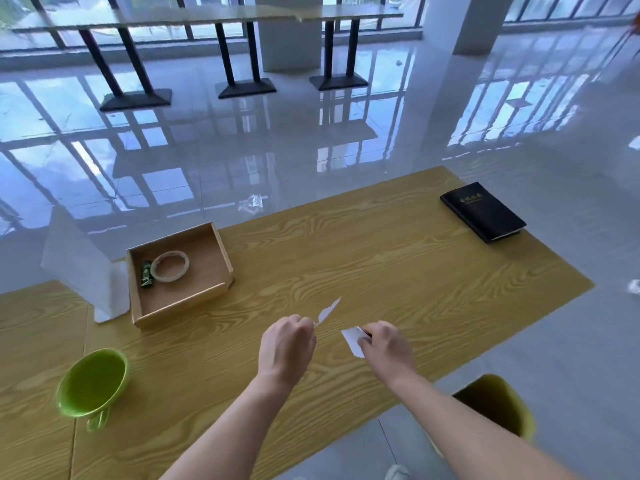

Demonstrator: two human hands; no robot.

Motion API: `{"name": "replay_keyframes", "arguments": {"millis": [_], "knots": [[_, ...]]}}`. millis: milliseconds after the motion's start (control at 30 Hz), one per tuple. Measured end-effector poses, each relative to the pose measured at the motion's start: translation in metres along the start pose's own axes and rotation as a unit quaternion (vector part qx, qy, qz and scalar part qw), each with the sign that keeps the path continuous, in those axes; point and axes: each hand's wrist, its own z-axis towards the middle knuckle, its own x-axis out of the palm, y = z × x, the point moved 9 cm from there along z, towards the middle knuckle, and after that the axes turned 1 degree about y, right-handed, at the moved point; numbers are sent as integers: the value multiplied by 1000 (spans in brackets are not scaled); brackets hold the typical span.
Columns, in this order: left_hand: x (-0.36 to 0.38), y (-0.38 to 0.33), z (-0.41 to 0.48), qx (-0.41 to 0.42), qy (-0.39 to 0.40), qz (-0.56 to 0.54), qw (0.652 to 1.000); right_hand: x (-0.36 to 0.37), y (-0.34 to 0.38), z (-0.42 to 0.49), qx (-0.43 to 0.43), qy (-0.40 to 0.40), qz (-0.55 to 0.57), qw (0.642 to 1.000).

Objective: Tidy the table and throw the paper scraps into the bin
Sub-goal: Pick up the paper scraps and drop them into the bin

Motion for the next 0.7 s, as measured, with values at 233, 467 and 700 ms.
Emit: {"name": "replay_keyframes", "arguments": {"millis": [233,467,700], "knots": [[22,-90,21,63,16,-20,998,-58,-82,-10,40,-50,11,998],[52,-219,34,131,32,-24,991,-123,-186,-19,60,-95,13,994],[85,-335,38,188,39,-21,981,-181,-293,-35,99,-122,5,988]]}}
